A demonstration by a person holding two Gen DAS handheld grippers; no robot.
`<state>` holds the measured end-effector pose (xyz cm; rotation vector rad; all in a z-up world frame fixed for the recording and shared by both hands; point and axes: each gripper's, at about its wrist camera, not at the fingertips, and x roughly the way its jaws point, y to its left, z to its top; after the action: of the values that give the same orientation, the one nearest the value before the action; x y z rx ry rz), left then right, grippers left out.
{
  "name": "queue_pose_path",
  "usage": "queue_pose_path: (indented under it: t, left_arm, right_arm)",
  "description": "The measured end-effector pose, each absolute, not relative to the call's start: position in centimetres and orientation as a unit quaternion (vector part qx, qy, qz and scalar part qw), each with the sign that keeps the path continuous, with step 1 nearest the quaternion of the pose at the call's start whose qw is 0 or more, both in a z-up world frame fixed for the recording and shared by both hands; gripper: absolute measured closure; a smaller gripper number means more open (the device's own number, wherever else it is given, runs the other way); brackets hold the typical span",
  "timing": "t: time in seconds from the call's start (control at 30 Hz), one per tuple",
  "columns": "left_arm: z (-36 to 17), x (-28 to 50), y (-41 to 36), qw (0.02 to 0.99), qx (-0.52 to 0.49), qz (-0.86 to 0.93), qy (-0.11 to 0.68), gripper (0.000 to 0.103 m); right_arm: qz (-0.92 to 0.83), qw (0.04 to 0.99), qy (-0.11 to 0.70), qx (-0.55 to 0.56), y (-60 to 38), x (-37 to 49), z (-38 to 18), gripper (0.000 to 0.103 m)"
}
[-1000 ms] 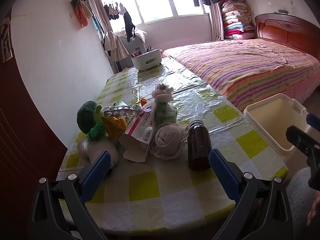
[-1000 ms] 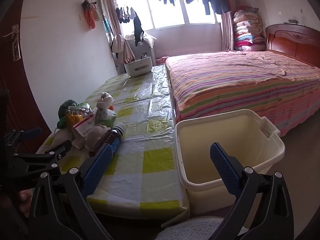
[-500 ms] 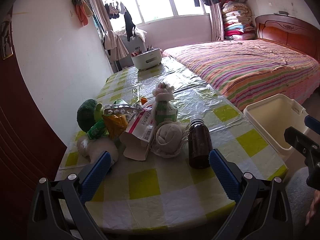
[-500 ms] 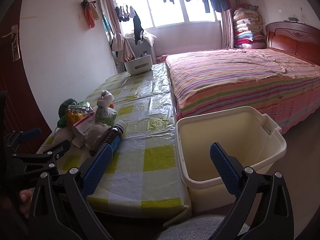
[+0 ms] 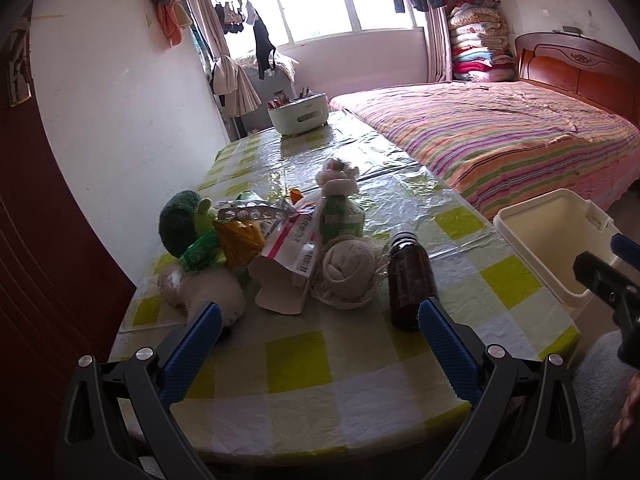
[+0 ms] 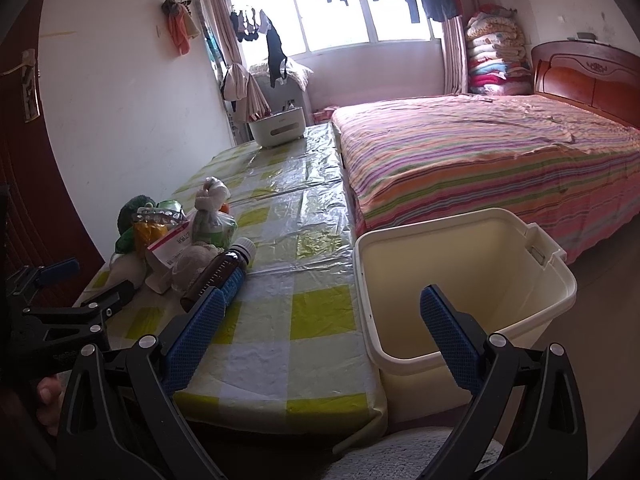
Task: Collect trash
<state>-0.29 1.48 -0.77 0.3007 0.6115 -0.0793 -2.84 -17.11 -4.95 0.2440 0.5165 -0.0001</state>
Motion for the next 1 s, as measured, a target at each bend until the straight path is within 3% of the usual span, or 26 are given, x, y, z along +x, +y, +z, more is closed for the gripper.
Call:
queue_pose_path:
  t: [1.0]
  left_arm:
    - [0.4,-1.6,3.6,0.948,0.121,-0.030,0.294,0.007]
  right_arm:
    - [-0.004,0.966,0.236,0.104,-15.2,-3.1,-2.7,0.006]
